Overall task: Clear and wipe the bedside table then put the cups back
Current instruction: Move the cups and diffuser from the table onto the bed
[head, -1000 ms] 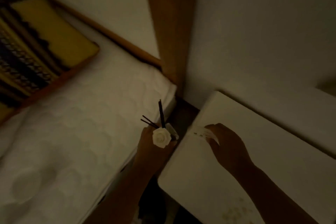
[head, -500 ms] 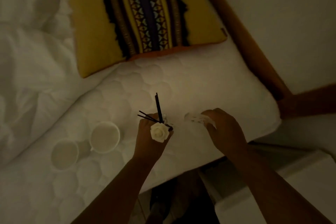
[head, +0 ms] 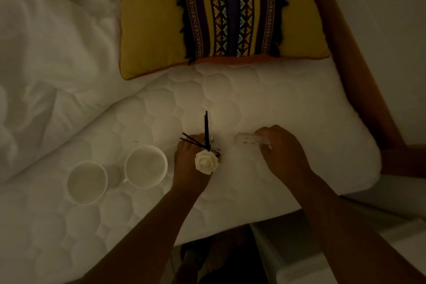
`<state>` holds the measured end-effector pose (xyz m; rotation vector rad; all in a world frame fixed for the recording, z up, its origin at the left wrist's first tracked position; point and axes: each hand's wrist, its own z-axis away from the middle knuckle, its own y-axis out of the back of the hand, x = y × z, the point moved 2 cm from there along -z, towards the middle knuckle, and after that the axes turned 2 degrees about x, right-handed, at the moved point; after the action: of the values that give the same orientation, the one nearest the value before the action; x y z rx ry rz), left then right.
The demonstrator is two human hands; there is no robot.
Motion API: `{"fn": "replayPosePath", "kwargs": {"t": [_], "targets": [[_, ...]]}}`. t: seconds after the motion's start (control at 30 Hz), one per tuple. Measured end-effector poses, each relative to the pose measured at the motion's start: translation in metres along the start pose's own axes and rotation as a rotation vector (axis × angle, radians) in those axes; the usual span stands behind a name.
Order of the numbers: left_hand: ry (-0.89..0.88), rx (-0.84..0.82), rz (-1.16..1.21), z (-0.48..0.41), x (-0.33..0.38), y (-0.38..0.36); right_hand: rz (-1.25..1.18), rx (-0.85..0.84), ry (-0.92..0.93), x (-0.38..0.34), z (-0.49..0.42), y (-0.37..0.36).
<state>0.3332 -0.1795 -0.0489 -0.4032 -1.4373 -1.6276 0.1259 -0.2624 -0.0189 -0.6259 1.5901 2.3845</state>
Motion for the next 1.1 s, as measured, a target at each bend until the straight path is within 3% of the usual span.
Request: {"fn": "replayPosePath", "kwargs": {"t": [0.27,0.5,0.67,0.83,1.1], "targets": [[-0.055,-0.118,0.116,0.002,0.021,0.008,-0.004,0.036,-0.096,-0.009,0.019,0.009],[0.099,-0.102,-0.123,0.028,0.01,0.014,-0.061,0.082,-0.23,-0.013,0.059,0.019],[0.189,-0.237,-0.149,0.065,0.024,0.044,-0.142,-0.05,-0.256,-0.042,0.101,0.04],[0.126,-0.269,-0.136,0.101,0.072,0.106,-0.106,-0.187,-0.163,-0.098,0.151,0.086],[-0.032,-0.303,-0.325,0.189,0.122,0.224,0.032,-0.218,0.076,-0.199,0.225,0.132]]}}
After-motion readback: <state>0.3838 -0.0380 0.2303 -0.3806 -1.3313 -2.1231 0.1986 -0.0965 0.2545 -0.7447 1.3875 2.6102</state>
